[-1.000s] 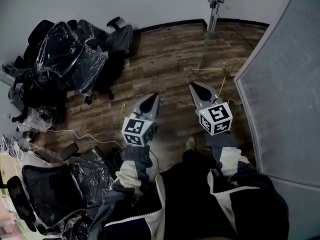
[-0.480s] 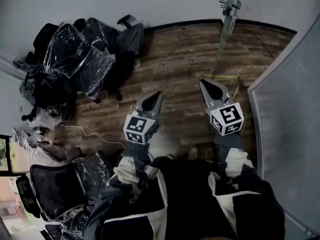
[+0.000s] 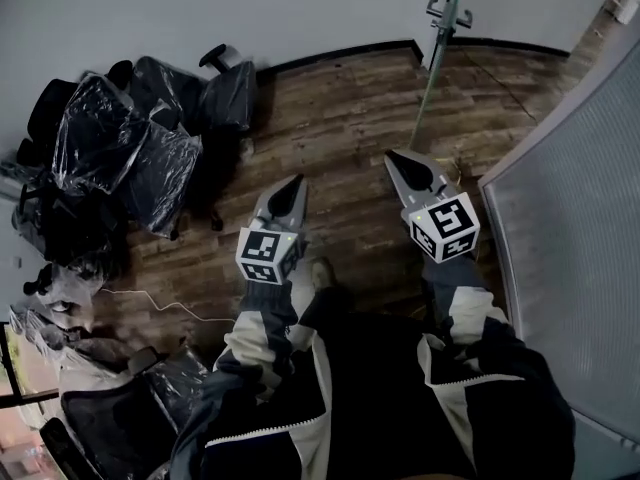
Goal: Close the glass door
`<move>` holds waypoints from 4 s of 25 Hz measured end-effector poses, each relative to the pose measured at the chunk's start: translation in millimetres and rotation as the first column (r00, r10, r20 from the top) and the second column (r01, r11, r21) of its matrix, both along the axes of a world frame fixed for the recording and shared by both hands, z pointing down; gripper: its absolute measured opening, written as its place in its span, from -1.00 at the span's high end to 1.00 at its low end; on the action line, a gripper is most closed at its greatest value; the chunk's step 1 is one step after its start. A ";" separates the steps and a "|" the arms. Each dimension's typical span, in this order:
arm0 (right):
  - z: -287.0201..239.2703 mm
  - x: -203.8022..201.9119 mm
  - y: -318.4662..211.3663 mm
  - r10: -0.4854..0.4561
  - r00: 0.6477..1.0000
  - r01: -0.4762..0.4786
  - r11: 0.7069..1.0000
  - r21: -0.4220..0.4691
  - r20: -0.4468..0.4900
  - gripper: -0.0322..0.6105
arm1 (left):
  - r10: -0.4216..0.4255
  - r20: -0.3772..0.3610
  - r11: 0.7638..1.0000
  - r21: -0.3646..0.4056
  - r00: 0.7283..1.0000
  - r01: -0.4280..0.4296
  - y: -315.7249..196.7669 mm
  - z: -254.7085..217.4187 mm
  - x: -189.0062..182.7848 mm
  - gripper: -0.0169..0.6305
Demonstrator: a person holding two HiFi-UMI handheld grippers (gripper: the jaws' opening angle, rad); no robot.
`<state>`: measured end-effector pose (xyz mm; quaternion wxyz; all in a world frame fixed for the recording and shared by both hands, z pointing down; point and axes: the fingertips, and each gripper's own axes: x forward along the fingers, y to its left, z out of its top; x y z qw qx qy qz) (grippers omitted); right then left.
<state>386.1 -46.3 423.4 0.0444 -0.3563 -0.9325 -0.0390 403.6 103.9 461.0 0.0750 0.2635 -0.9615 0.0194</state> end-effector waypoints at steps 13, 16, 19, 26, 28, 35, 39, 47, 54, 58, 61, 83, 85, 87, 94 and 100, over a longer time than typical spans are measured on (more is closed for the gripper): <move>-23.4 -155.7 96.2 0.149 0.989 -0.149 0.988 0.046 0.005 0.89 | 0.085 0.093 0.992 0.088 0.992 -0.093 104.4 -48.6 -167.9 0.94; -12.3 -177.0 105.8 0.156 0.988 -0.155 0.986 0.053 -0.013 0.88 | 0.087 0.077 0.989 0.111 0.993 -0.095 118.2 -38.9 -188.1 0.94; -0.3 -205.6 111.5 0.161 0.986 -0.158 0.986 0.059 -0.035 0.89 | 0.092 0.053 0.989 0.113 0.994 -0.098 123.1 -28.4 -216.6 0.94; 25.3 -309.7 118.2 0.151 0.986 -0.148 0.988 0.045 -0.076 0.89 | 0.083 0.017 0.991 0.104 0.996 -0.084 124.4 -19.2 -311.2 0.94; 31.8 -348.4 110.5 0.143 0.986 -0.140 0.989 0.039 -0.088 0.88 | 0.083 0.006 0.993 0.082 0.996 -0.084 114.3 -18.0 -345.2 0.94; 25.7 -477.2 72.3 0.116 0.989 -0.116 0.993 0.012 -0.091 0.88 | 0.089 0.005 0.993 0.076 0.996 -0.089 72.8 -31.4 -468.5 0.94; 26.5 -528.6 48.7 0.112 0.987 -0.113 0.994 -0.008 -0.116 0.88 | 0.105 -0.031 0.993 0.062 0.994 -0.103 43.7 -29.5 -515.9 0.94; 31.5 -586.3 26.8 0.184 0.973 -0.190 0.981 -0.031 -0.142 0.89 | 0.208 -0.057 0.977 0.065 0.976 -0.205 19.0 -24.2 -590.1 0.94; 22.4 -626.3 -32.8 0.410 0.899 -0.423 0.904 -0.062 -0.153 0.89 | 0.486 -0.031 0.871 0.096 0.873 -0.482 -62.8 -26.0 -668.8 0.94; 13.5 -621.8 -80.5 0.620 0.773 -0.629 0.777 -0.036 -0.133 0.88 | 0.691 -0.011 0.719 0.108 0.723 -0.686 -129.3 -32.6 -691.5 0.94; 5.6 -608.8 -105.3 0.734 0.670 -0.742 0.669 -0.049 -0.116 0.89 | 0.797 0.012 0.601 0.089 0.604 -0.795 -170.7 -40.8 -693.1 0.94; 7.1 -438.1 -170.0 0.995 0.075 -0.993 0.081 0.083 -0.066 0.88 | 0.999 0.044 0.008 0.111 0.013 -0.994 -269.0 -47.6 -552.3 0.94; 8.1 -438.9 -172.0 0.998 0.056 -0.983 0.058 0.172 -0.019 0.87 | 0.999 0.044 0.009 0.115 0.014 -0.993 -270.4 -47.8 -553.1 0.94; 8.7 -443.3 -175.3 0.995 0.050 -0.935 0.017 0.354 0.084 0.57 | 0.999 0.042 0.010 0.121 0.015 -0.993 -272.0 -47.3 -555.1 0.94; 40.8 -473.8 -201.6 0.921 0.247 -0.497 -0.148 0.855 0.302 0.08 | 0.999 0.036 -0.013 0.130 -0.008 -0.991 -277.6 -42.8 -548.9 0.94; 57.2 -487.1 -213.9 0.914 0.280 -0.418 -0.160 0.894 0.294 0.18 | 0.999 0.041 -0.007 0.139 -0.002 -0.990 -280.2 -41.8 -551.5 0.94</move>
